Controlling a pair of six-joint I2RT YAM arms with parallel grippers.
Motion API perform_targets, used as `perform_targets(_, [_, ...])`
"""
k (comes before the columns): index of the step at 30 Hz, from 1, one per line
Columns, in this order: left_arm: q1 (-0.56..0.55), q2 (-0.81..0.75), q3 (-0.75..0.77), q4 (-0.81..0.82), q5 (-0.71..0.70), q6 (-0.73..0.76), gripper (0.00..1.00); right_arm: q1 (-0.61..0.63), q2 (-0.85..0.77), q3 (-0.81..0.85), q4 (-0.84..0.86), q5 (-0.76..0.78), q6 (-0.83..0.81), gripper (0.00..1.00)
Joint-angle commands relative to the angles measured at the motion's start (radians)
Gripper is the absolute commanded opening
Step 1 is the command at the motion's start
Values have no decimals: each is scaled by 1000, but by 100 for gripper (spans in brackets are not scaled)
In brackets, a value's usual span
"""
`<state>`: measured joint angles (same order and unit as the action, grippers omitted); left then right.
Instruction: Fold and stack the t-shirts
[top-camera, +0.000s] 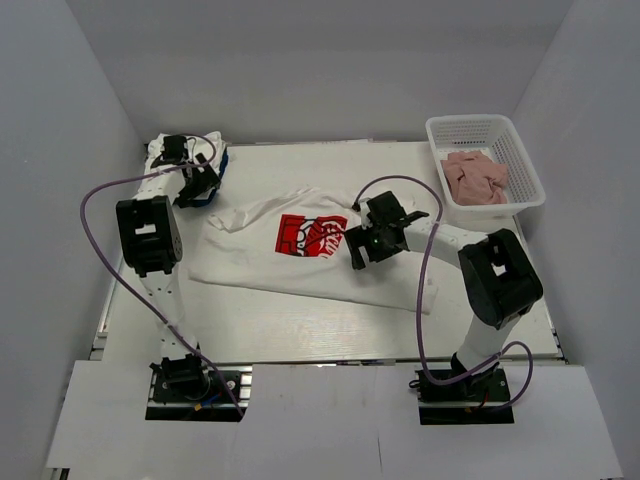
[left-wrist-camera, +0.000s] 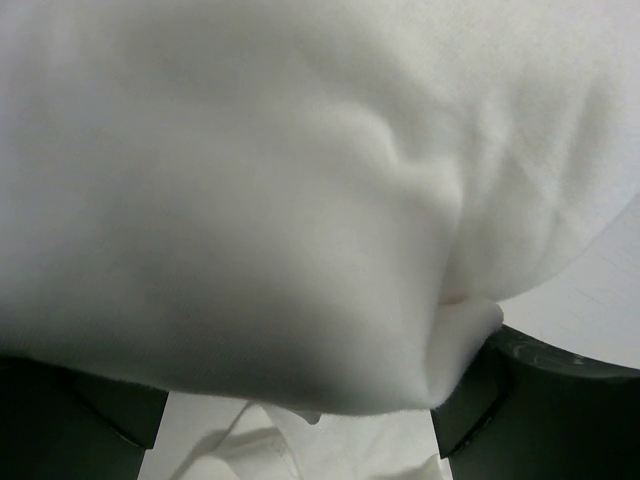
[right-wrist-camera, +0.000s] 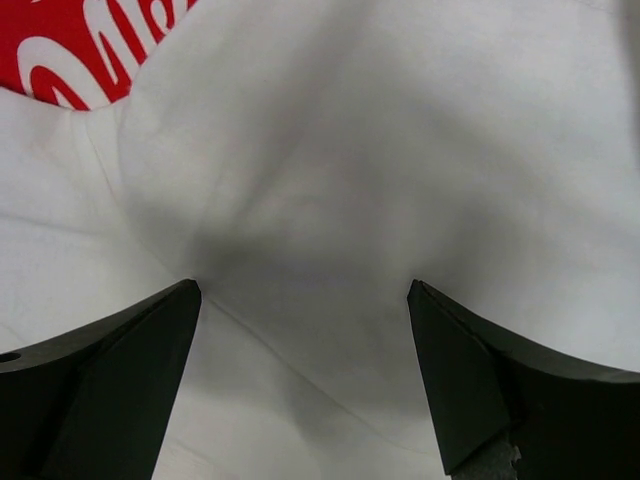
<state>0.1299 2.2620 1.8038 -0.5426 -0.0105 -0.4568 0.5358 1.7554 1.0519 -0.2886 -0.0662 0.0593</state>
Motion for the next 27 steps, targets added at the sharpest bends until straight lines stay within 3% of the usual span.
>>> perform_targets(1, [0, -99, -32, 38, 76, 38, 100, 0, -22, 86, -101, -78, -55, 90])
perform_targets(4, [-21, -168, -9, 20, 99, 69, 100, 0, -62, 169, -86, -144, -98, 90])
perform_targets(9, [-21, -303, -136, 10, 210, 69, 100, -5, -152, 188, -5, -156, -65, 90])
perform_targets(14, [-67, -493, -409, 33, 247, -23, 100, -8, -203, 94, 121, -125, 83, 90])
perform_targets(17, [-88, -625, -630, 139, 273, -82, 100, -5, -206, 43, 146, -121, 151, 90])
perform_targets(22, [-107, -699, -815, 142, 207, -106, 100, -10, -253, -16, 154, -34, 160, 90])
perform_targets(27, [-118, -710, -938, 225, 250, -160, 100, -11, -284, -62, 167, -21, 162, 90])
